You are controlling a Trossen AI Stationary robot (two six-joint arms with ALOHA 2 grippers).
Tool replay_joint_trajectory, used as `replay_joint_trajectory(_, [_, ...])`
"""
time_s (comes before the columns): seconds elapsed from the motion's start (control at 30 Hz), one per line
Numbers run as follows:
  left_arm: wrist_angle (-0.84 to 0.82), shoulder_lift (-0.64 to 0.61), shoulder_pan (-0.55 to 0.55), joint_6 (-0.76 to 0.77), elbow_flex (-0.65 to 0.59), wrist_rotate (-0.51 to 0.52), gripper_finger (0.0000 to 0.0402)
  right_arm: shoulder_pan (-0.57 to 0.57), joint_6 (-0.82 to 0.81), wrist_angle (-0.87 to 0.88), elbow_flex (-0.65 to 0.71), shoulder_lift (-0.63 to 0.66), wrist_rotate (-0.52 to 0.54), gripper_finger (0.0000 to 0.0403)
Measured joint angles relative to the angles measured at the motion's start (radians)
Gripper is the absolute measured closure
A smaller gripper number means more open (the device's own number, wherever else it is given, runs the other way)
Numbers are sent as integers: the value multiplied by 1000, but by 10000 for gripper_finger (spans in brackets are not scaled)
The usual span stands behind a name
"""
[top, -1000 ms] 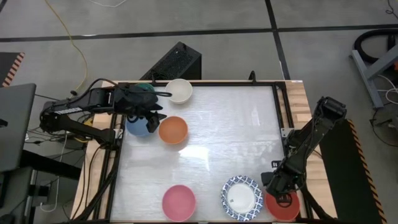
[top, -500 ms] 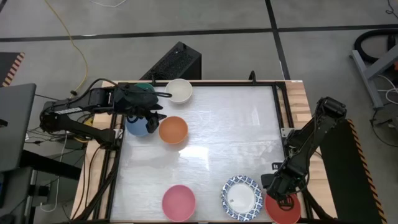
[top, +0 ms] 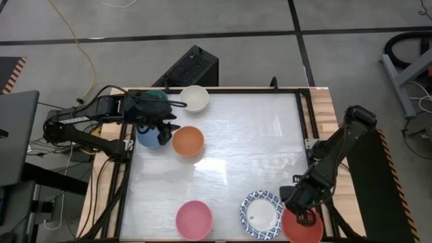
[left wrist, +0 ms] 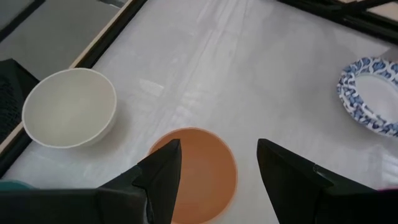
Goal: Nest bowls inside each other
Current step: Stack the orange bowl on top of the other white paper bowl
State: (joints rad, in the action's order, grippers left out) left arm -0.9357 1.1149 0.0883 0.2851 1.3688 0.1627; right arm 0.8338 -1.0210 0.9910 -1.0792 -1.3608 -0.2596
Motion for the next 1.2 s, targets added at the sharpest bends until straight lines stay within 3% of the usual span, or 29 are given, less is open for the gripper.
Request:
replay_joint_trajectory(0.4, [-41, 0, 0, -106, 0, 0, 202, -175, -1, -72, -1, -1, 8, 396])
replay_joint_trajectory(0.8, [-97, 0, 0, -148, 0, 1, 202, -269, 0, -144, -2, -6, 57, 395])
replay_joint_trajectory(1.03, [-99, 0, 0, -167, 0, 2, 202, -273, 83, -138, -74, -124, 56, 395])
replay_joint_trajectory(1.2, [-99, 0, 0, -169, 0, 2, 202, -273, 159, -17, -172, -199, 85, 395])
